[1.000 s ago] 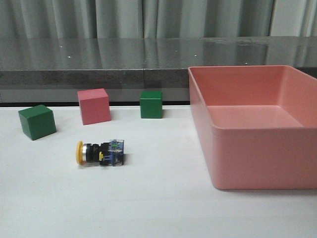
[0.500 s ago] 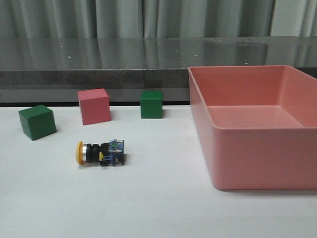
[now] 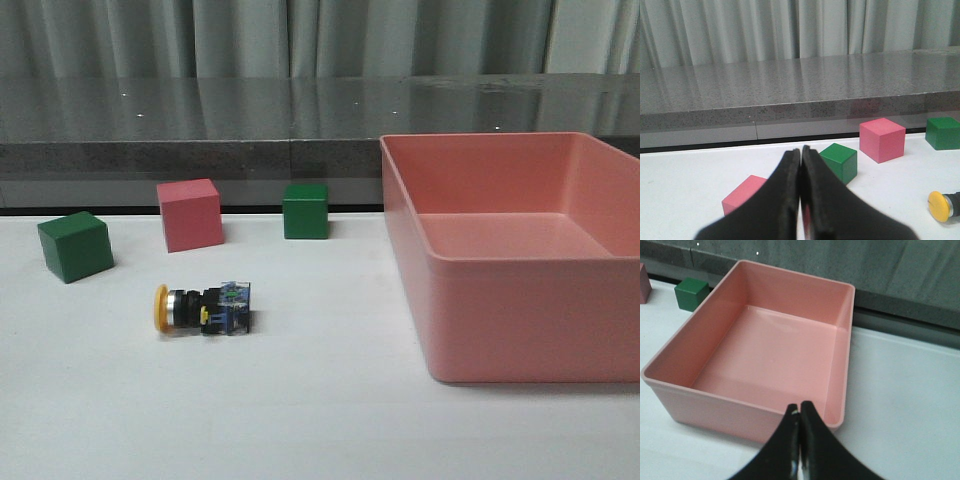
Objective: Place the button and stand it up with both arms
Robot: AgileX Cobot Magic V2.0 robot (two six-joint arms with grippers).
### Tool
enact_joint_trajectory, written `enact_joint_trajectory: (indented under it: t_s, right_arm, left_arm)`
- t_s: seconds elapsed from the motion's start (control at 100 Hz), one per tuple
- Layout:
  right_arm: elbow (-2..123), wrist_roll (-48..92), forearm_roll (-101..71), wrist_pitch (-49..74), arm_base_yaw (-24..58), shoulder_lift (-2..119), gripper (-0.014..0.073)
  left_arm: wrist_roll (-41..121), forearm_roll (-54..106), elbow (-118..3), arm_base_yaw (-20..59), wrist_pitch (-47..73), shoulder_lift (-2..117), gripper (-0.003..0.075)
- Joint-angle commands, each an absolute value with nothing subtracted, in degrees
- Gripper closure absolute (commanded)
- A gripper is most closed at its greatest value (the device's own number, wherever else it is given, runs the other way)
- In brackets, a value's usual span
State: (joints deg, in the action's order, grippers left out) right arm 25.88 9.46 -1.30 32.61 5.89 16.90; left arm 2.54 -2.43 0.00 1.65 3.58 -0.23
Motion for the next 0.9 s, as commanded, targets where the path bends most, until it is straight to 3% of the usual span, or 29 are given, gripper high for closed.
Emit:
enact_joint_trajectory:
  t_s: [0.0, 0.17, 0.44, 0.67, 0.89]
  right_arm:
    - [26.2, 9.3, -1.1, 25.6, 5.4, 15.3, 0.0707]
    - [25.9, 9.3, -1.1, 25.2, 5.4, 15.1, 0.0707]
    - [25.9, 9.3, -1.1, 25.2, 5.4, 15.1, 0.0707]
    - [25.9, 9.3, -1.1, 25.2, 5.4, 15.1, 0.0707]
    - [25.9, 9.3, -1.1, 25.2, 5.4, 15.1, 0.0707]
  left_arm:
    - [2.1, -1.9, 2.6, 1.5, -1.0, -2.0, 0.074]
    - [2.1, -1.8, 2.6, 1.5, -1.2, -2.0, 0.074]
    - [2.0, 6.1, 0.4, 1.5, -13.0, -2.0, 0.074]
    - [2.0, 6.1, -12.6, 1.5, -9.1, 2.3, 0.074]
    - [2.0, 6.1, -29.3, 1.5, -0.8, 17.9, 0.074]
